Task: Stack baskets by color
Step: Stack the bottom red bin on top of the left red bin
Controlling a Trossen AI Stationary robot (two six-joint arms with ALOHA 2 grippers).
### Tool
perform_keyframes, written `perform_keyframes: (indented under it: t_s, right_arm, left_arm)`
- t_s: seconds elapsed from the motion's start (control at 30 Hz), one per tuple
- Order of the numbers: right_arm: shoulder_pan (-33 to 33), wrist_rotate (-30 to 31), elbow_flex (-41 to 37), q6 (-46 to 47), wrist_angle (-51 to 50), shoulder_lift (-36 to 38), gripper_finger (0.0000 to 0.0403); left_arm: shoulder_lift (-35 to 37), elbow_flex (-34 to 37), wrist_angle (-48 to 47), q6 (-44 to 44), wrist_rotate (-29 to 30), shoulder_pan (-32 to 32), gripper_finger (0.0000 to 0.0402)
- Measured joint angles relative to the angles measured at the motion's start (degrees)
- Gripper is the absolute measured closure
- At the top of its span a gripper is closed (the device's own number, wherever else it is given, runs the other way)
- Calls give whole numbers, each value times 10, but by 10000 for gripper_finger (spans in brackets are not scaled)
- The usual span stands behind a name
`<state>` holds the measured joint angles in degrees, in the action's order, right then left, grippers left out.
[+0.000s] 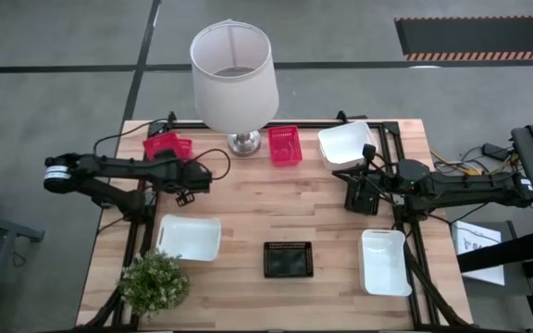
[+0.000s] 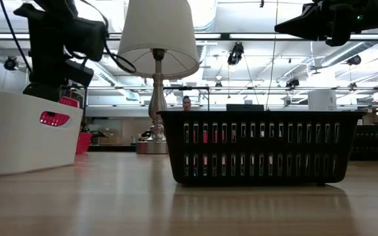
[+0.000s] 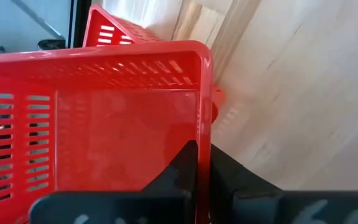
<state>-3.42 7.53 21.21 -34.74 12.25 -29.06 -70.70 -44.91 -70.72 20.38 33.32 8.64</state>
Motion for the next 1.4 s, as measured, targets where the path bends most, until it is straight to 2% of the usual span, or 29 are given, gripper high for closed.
perform_keyframes:
  t_s: [0.2, 1.4]
  right_arm:
    - [0, 0, 0, 0, 0, 0, 394]
    - [0, 0, 0, 2, 0, 1, 394]
  left_arm:
    - [-8, 0, -1, -3, -1, 16, 402]
    - [7, 0, 5, -14, -17, 16, 401]
